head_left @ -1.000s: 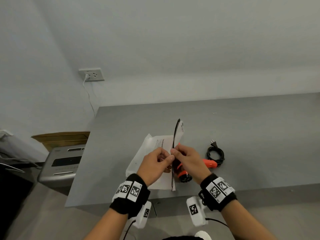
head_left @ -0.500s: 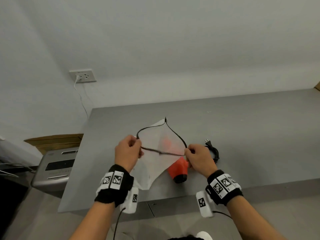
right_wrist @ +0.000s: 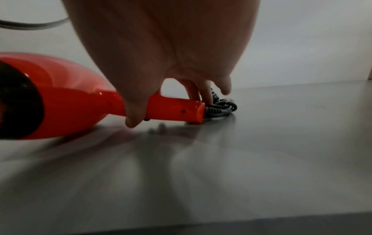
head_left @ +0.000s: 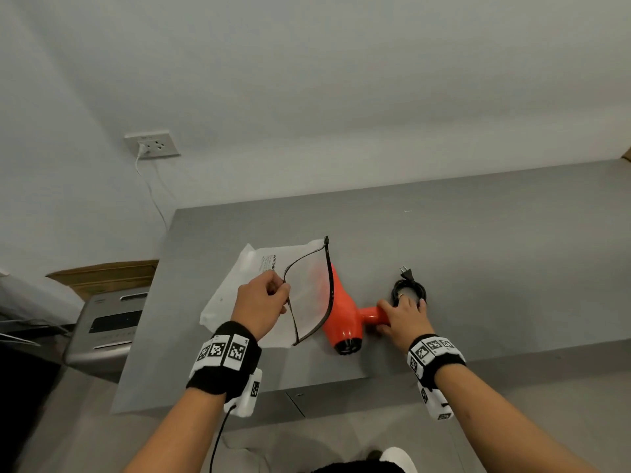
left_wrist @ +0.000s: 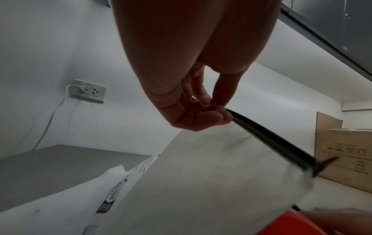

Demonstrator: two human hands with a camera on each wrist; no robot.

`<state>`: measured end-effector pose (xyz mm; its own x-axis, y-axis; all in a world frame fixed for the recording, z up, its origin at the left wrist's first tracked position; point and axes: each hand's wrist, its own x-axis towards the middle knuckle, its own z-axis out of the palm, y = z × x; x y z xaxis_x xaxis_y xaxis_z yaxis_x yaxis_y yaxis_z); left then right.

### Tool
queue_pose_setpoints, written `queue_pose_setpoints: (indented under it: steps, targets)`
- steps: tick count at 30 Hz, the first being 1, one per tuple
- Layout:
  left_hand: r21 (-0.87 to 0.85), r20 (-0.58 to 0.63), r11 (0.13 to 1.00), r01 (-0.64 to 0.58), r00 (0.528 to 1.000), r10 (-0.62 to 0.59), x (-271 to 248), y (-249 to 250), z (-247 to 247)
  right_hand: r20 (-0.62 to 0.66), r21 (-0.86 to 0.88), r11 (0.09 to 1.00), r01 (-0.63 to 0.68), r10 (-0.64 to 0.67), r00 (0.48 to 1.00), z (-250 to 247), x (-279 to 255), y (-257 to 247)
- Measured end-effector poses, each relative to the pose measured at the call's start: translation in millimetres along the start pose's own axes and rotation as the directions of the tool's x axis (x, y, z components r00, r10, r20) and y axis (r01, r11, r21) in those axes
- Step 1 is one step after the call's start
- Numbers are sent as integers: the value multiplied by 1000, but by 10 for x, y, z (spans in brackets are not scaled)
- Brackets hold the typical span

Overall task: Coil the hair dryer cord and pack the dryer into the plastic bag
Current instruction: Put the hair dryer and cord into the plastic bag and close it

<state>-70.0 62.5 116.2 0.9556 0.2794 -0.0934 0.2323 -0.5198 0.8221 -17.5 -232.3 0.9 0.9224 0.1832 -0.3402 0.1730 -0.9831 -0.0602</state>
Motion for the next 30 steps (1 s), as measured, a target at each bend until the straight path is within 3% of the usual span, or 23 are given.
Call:
queue_pose_setpoints:
  steps: [8,11,13,14,15,18,20,25,30]
  targets:
    - [92,-23,996,20,1000,-18,150,-120,-7,-135,17,991,130,-127,983,-278,-107,31]
    - [117,-22,993,6,1000,-4,245,-119,23,-184,230,971,71,-28,982,-507,-238,-23]
    - [132,-25,991,10,1000,-7,314,-117,32,-219,450,892,41,66,973,-716,-371,-43]
    - [139,-23,990,16,1000,-13,348,-115,38,-218,598,800,44,109,970,-829,-454,-56]
    - [148,-19,989,19,1000,-17,376,-111,48,-199,759,648,60,144,969,-934,-546,-75]
    - [177,-4,984,10,1000,-9,437,-61,88,-31,996,88,22,107,994,-1164,-859,-178]
    - [189,4,982,-16,1000,15,456,-18,121,40,996,-82,-38,25,999,-1186,-990,-261]
    - [207,30,968,-142,990,139,469,107,211,181,970,-142,-199,-133,974,-991,-997,-429]
    - [183,55,932,-313,950,308,327,316,273,386,911,-52,-409,-241,890,-823,-866,-562]
